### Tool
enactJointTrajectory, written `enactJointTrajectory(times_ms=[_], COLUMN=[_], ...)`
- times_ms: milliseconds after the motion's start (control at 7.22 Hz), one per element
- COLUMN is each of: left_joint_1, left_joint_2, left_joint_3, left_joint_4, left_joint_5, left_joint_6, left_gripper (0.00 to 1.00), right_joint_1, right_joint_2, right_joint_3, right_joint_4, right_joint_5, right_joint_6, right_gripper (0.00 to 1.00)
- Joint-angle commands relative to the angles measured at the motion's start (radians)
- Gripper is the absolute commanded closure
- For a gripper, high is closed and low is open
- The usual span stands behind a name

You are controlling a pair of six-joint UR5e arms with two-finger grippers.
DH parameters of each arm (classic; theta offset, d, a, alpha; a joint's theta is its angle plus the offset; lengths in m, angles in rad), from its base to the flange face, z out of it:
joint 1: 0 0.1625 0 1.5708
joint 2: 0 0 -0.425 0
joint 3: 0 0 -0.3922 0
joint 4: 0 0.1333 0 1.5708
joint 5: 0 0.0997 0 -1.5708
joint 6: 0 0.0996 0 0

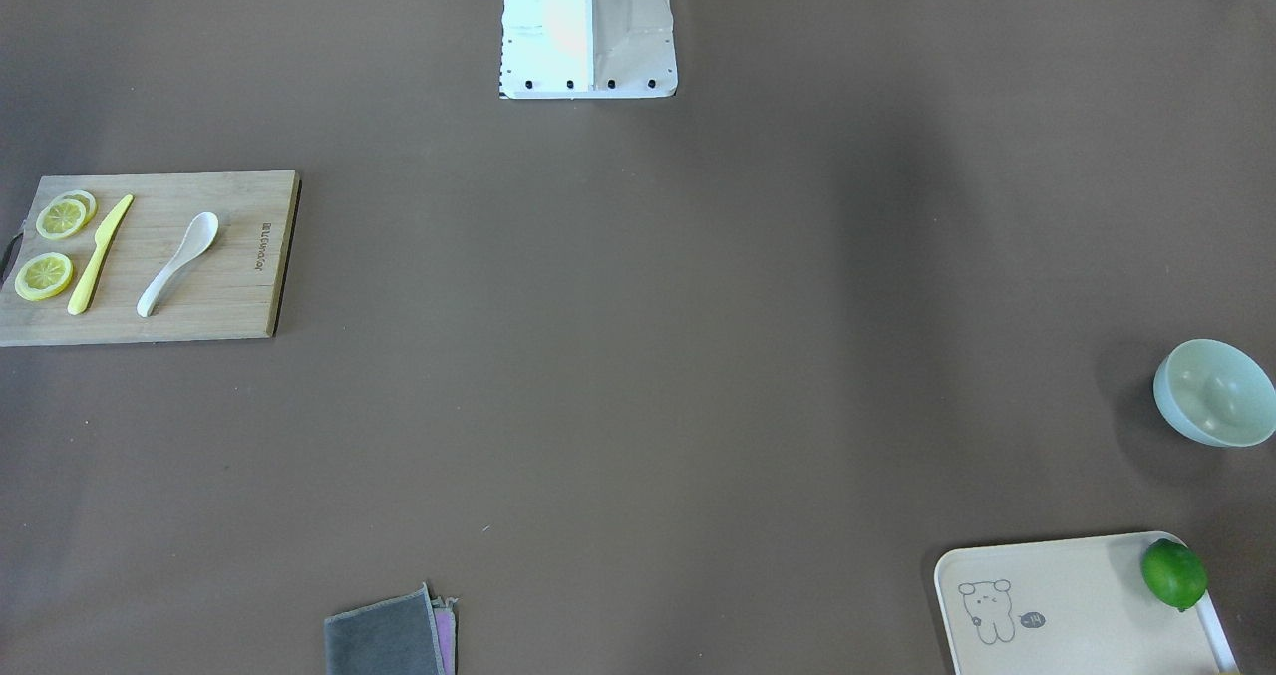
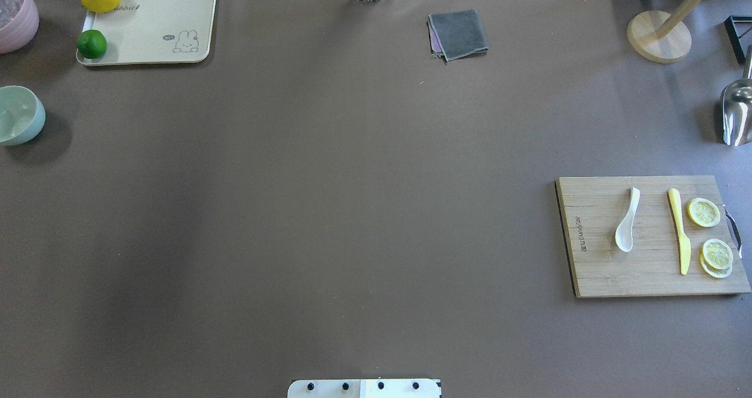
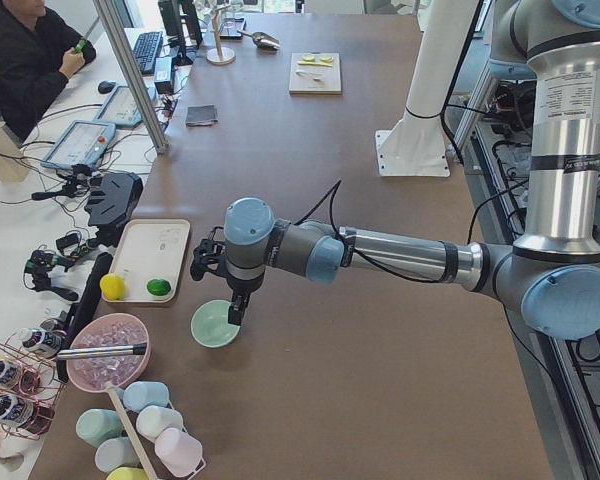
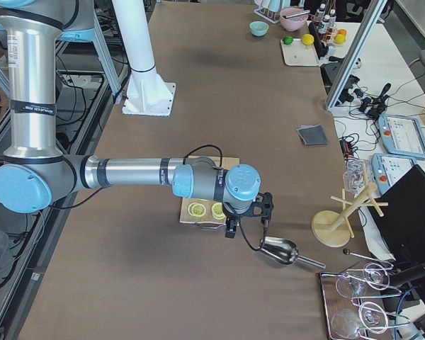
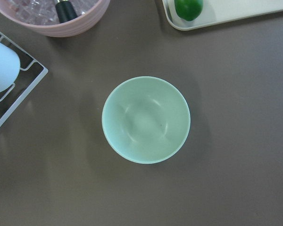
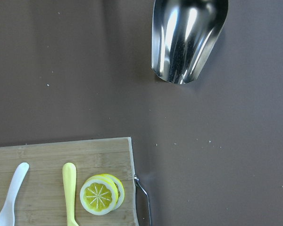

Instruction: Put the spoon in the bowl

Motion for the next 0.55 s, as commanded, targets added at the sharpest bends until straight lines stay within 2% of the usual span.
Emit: enactJointTrajectory(times_ms=[0,415], left_joint_1=[-0.011,-0.010], left_joint_2=[0.001,0.001], left_joint_3=[-0.001,0.011], left_joint_4=[0.004,0.003], left_joint_5=[0.001,0.001], left_joint_6=[0.001,-0.001], left_gripper=[0.02,0.02], right_joint_1=[-0.021,-0.020], right_joint_2=[0.046,0.038], right_joint_3=[-0.046,-0.039], right_joint_4=[-0.003,0.003], right_joint_5=[-0.004,-0.005], right_joint_6=[0.024,0.059], right_gripper=[0.00,0.00])
